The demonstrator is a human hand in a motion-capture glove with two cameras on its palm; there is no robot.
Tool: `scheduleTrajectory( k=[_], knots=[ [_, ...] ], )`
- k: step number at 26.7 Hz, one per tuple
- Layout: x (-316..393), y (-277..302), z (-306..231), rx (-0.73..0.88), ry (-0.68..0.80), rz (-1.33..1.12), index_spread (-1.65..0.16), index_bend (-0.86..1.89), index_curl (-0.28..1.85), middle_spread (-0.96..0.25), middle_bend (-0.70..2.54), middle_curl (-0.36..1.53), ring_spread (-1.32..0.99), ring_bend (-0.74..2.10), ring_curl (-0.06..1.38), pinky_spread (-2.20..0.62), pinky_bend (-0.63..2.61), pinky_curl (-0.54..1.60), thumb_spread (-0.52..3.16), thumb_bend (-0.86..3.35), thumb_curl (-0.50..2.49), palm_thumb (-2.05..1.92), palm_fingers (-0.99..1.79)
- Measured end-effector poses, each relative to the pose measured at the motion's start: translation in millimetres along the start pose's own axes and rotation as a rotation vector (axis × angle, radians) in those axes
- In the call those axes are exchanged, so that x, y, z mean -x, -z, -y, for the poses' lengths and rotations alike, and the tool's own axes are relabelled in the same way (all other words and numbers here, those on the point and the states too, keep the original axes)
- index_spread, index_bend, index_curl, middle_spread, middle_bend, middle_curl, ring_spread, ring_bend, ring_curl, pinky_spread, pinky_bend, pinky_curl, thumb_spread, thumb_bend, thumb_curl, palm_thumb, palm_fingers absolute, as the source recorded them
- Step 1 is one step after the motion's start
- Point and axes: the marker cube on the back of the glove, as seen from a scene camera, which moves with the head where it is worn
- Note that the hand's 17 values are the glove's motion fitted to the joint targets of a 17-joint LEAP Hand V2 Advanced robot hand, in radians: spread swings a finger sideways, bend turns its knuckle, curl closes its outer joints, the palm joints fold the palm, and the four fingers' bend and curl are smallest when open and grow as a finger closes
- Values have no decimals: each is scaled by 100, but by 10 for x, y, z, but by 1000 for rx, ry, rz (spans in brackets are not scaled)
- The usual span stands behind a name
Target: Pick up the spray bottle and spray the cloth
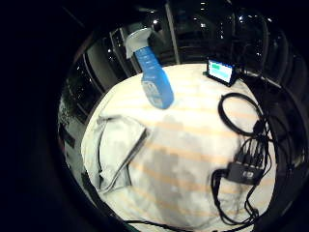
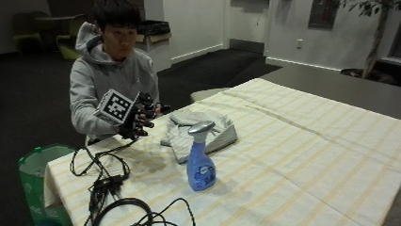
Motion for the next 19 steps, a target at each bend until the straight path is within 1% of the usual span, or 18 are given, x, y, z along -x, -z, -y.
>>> scheduleTrajectory(
  k=[4,10,19],
  knots=[
    [-194,-41,214,23,-56,118,-38,11,15,-2,29,31,4,38,25,26,57,33,101,-2,34,57,-1],
    [-472,-251,605,39,-132,271,-37,11,16,-2,29,32,4,39,25,26,56,33,99,-2,35,60,-1],
    [-723,-610,1011,70,-225,340,-37,11,16,0,30,33,3,38,26,26,57,34,96,-2,37,63,-2]
  ],
)
